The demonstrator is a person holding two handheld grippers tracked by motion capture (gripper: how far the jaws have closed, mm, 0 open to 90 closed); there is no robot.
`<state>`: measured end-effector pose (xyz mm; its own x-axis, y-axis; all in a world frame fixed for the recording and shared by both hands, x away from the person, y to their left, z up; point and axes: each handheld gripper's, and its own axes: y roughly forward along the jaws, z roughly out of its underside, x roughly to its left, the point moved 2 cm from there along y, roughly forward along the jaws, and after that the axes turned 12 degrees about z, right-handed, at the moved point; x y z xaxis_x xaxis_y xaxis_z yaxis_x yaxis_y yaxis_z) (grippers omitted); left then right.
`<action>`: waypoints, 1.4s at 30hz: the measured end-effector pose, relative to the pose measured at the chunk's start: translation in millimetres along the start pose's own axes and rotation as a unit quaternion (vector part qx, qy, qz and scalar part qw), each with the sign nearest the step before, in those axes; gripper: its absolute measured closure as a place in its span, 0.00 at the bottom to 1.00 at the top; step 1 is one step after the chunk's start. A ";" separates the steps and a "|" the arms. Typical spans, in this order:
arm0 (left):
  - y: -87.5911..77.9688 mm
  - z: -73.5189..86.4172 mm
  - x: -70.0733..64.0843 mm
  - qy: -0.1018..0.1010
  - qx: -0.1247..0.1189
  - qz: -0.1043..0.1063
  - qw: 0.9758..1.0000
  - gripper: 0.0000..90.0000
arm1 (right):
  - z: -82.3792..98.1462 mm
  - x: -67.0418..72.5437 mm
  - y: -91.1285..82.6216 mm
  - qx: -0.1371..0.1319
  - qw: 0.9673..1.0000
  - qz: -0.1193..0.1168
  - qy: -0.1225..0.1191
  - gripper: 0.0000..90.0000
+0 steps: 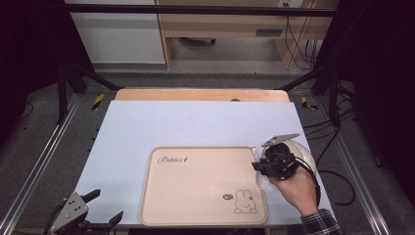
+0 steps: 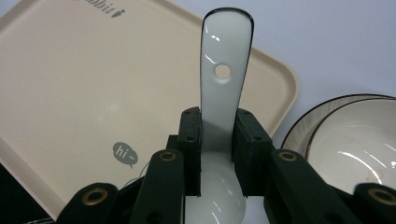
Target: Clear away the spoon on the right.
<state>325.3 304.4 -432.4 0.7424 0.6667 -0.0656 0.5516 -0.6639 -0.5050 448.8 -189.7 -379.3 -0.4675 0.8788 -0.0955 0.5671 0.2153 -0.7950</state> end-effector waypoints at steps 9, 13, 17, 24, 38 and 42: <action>-0.4 0.2 0.1 0.000 -0.001 0.001 1.000 0.01 | 3.2 10.8 21.1 0.019 1.000 -0.005 -0.010 0.83; -0.4 0.2 0.0 0.000 -0.001 0.001 1.000 0.01 | 6.0 13.9 31.3 0.029 0.999 -0.005 -0.012 0.83; -0.5 0.2 0.1 0.000 -0.001 0.001 1.000 0.01 | 9.2 16.8 41.5 0.037 0.999 -0.008 -0.007 0.83; -0.4 0.2 0.1 0.000 -0.001 0.001 1.000 0.01 | 13.6 18.0 55.3 0.037 0.999 -0.005 -0.009 0.82; -0.4 0.3 0.0 0.000 -0.001 0.002 1.000 0.01 | 17.8 24.9 84.0 0.052 0.999 -0.004 -0.008 0.80; -0.3 0.3 -0.2 0.001 0.000 0.002 1.000 0.01 | 18.0 25.5 85.4 0.050 0.999 0.001 -0.006 0.74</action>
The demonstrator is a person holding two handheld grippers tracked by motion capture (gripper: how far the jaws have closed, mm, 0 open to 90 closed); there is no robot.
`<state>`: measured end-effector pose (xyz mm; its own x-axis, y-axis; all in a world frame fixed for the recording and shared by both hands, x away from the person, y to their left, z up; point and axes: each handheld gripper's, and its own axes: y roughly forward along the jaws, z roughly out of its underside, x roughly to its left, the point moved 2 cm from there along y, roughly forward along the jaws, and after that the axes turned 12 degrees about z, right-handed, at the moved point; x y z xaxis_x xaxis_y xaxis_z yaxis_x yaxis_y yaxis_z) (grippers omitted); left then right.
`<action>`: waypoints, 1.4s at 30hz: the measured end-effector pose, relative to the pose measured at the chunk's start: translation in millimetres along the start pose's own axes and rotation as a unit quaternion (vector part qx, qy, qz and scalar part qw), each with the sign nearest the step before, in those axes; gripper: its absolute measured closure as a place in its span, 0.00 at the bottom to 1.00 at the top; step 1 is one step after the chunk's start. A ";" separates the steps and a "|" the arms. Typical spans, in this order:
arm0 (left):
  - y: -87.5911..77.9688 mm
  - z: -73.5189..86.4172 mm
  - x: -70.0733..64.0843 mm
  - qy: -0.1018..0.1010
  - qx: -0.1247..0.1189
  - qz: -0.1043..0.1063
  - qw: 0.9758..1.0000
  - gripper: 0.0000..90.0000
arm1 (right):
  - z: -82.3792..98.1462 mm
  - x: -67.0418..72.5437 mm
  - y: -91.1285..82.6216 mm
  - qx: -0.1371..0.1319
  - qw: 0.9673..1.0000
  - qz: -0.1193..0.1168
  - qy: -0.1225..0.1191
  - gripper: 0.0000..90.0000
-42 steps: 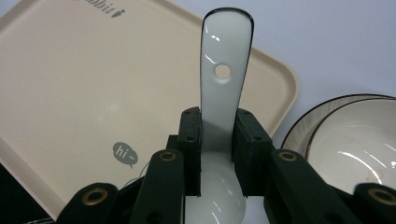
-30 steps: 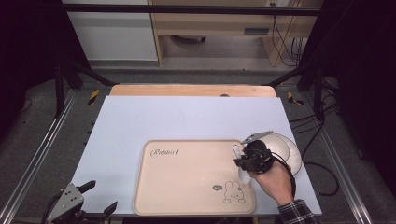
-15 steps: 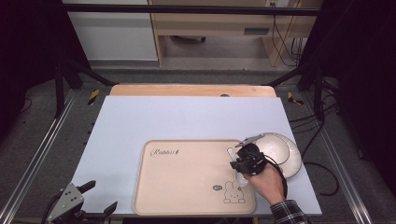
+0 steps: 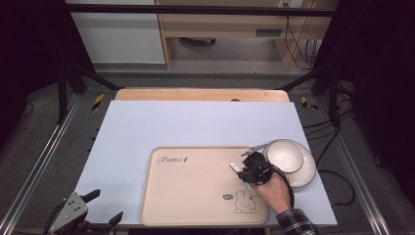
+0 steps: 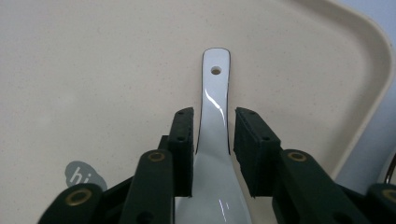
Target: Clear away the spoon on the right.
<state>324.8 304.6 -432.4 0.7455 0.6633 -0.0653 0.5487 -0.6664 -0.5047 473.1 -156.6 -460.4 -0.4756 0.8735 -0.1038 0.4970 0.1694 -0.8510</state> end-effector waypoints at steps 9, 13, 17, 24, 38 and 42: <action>0.1 0.0 -0.1 0.000 0.000 0.000 1.000 0.01 | 0.7 0.6 -0.8 -0.008 1.000 0.003 0.003 0.70; 0.3 0.0 -0.5 0.001 0.001 0.000 1.000 0.01 | 0.2 3.1 -2.9 -0.017 1.000 0.004 -0.003 0.70; 0.5 0.0 -0.6 0.002 0.002 0.000 1.000 0.01 | -1.0 7.4 -7.2 -0.038 0.999 0.010 -0.016 0.80; 0.6 -0.1 -0.7 0.005 0.003 0.000 1.000 0.01 | -2.4 17.3 -13.4 -0.058 0.998 0.001 -0.031 0.98; 1.3 -0.2 -1.5 0.006 0.006 0.000 1.000 0.01 | -0.7 24.2 -5.4 -0.046 0.998 -0.007 -0.040 1.00; 1.2 -0.2 -1.4 0.006 0.006 0.000 1.000 0.01 | 0.2 23.9 -1.9 -0.039 0.998 -0.003 -0.042 1.00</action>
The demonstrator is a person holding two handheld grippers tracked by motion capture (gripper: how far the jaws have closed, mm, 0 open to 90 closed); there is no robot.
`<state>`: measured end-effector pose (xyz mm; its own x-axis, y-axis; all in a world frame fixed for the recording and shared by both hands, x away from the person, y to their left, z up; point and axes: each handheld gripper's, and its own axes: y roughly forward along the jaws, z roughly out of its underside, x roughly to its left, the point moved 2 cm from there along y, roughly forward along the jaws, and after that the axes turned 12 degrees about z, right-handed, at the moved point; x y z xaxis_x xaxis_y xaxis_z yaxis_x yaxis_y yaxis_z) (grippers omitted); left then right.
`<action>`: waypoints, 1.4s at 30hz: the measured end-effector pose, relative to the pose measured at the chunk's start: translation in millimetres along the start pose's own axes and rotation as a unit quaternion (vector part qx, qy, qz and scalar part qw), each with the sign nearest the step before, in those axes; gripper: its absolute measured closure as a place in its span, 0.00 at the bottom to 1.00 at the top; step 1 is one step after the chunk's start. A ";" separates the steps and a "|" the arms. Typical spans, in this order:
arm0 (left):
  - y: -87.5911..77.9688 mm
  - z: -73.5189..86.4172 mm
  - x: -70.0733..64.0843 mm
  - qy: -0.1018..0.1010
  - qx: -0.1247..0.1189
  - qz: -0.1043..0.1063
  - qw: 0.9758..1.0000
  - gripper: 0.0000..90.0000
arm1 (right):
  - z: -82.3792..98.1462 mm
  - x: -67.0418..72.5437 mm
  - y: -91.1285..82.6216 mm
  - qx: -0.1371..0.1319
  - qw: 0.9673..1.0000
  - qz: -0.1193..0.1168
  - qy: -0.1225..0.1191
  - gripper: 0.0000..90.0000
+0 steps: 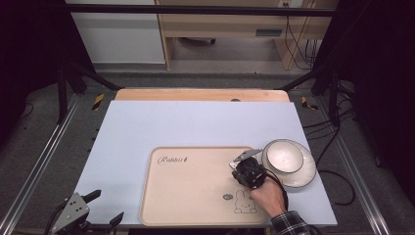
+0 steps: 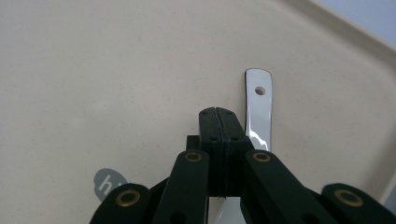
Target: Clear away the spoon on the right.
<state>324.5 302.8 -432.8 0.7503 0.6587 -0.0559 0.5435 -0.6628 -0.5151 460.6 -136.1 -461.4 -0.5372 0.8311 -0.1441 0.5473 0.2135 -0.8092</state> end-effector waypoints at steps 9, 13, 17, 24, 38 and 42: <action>0.0 0.0 0.0 0.001 0.001 0.001 1.000 0.01 | 2.3 -5.7 5.6 0.008 1.000 0.010 0.000 1.00; 0.0 0.0 0.0 0.001 0.001 0.001 1.000 0.01 | 2.7 -8.7 6.7 0.009 1.000 0.014 0.006 1.00; 0.2 0.0 -0.2 0.001 0.002 0.000 1.000 0.01 | 3.1 -10.9 7.7 0.010 1.000 0.018 0.006 1.00; 0.4 -0.1 -0.5 0.002 0.004 0.000 1.000 0.01 | 4.0 -16.4 8.4 0.012 1.000 0.024 0.016 1.00; 0.7 -0.1 -0.9 0.004 0.005 -0.001 1.000 0.01 | 4.8 -21.5 8.8 0.007 0.999 0.030 0.026 0.92; 0.8 -0.1 -1.0 0.004 0.006 -0.001 1.000 0.01 | 4.7 -20.4 6.7 -0.005 0.999 0.029 0.019 0.84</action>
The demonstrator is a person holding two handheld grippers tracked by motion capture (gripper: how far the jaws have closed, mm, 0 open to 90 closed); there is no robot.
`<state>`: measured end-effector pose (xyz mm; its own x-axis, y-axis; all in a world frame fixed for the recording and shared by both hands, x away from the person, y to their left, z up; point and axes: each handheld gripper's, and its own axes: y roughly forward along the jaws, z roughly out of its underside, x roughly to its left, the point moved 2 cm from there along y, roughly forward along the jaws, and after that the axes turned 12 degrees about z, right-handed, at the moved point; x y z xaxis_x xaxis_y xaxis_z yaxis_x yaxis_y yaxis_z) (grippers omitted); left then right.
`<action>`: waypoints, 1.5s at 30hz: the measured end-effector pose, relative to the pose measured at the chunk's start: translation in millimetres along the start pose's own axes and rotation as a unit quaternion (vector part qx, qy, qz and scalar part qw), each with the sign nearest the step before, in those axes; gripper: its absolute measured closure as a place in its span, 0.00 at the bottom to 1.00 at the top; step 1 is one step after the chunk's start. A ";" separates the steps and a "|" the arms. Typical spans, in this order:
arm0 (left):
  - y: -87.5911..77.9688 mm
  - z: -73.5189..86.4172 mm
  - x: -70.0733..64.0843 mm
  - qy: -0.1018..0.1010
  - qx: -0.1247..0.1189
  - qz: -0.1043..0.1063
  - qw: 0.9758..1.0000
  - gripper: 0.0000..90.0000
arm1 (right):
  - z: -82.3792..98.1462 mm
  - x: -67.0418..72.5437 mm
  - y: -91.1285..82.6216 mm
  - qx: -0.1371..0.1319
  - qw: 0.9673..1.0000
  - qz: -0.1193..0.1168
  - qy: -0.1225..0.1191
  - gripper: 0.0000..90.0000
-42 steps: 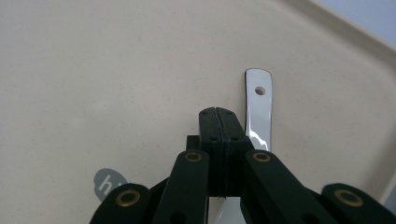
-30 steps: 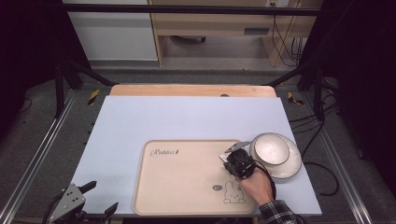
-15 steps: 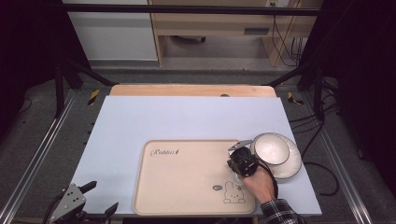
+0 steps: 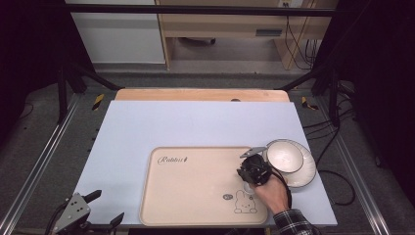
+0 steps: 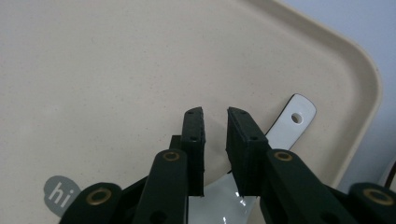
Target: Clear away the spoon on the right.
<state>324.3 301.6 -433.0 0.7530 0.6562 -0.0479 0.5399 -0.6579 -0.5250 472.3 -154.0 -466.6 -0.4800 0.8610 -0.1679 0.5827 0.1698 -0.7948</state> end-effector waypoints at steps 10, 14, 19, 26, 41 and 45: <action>0.0 0.0 -0.1 0.000 0.000 0.000 1.000 0.01 | -0.7 2.4 -7.1 -0.011 1.000 -0.001 0.001 0.66; 0.0 0.0 -0.1 0.001 0.001 0.001 1.000 0.01 | -0.3 1.6 -9.9 -0.015 1.000 -0.005 0.003 0.59; -0.1 0.0 -0.1 0.001 0.001 0.001 1.000 0.01 | 0.3 0.4 -14.4 -0.027 1.000 -0.011 0.003 0.50; -0.1 0.1 -0.1 0.000 0.000 0.001 1.000 0.01 | 0.9 1.0 -20.7 -0.047 0.999 -0.012 0.002 0.37; 0.0 0.1 -0.3 0.000 0.000 0.002 1.000 0.02 | 5.2 1.3 -36.6 -0.083 0.996 -0.017 0.008 0.18; 0.1 0.1 -0.4 0.000 0.000 0.002 1.000 0.02 | 8.3 2.4 -41.2 -0.093 0.995 -0.020 0.008 0.15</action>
<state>324.0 301.4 -433.1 0.7555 0.6533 -0.0494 0.5367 -0.6603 -0.5254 441.6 -162.9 -439.1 -0.4955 0.8590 -0.1287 0.6759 0.2883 -0.6782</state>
